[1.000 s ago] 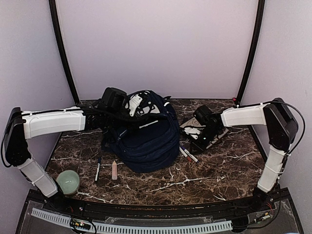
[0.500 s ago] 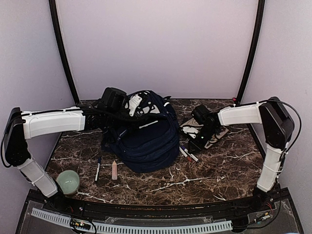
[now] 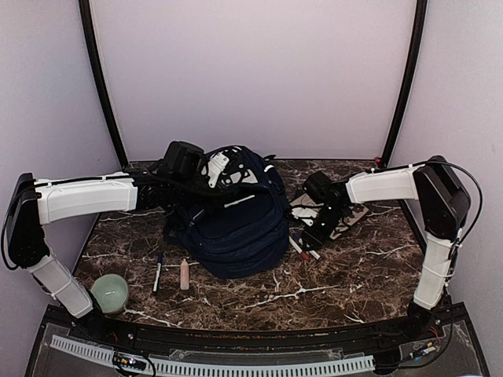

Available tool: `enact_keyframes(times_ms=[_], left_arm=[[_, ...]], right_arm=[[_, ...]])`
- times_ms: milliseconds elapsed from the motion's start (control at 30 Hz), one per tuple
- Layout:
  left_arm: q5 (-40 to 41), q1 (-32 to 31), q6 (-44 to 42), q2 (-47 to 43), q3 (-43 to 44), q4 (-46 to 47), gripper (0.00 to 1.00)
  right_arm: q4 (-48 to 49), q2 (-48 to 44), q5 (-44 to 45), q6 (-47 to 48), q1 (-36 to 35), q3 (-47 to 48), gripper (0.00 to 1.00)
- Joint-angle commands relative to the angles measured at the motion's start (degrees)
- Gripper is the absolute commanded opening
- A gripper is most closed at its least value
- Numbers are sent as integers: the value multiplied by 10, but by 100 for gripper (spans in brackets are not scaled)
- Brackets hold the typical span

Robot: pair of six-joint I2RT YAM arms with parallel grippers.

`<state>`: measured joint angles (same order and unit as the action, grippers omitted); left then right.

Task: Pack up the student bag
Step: Pick up the pen from the center of the board.

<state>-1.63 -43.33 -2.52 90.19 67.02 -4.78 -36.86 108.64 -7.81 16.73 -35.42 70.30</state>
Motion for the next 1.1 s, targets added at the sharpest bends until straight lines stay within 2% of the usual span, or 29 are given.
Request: enact_keyframes(times_ms=[0, 433, 800, 1067], left_arm=[[-1, 3, 6, -19, -7, 22, 0], [2, 2, 5, -24, -12, 21, 0], [1, 3, 6, -26, -13, 21, 1], [0, 3, 4, -25, -9, 20, 0]], right_arm=[[-31, 0, 70, -11, -12, 9, 40], [-36, 8, 146, -13, -13, 6, 33], [-46, 11, 110, -14, -12, 13, 11], [-54, -22, 104, -8, -12, 11, 3]])
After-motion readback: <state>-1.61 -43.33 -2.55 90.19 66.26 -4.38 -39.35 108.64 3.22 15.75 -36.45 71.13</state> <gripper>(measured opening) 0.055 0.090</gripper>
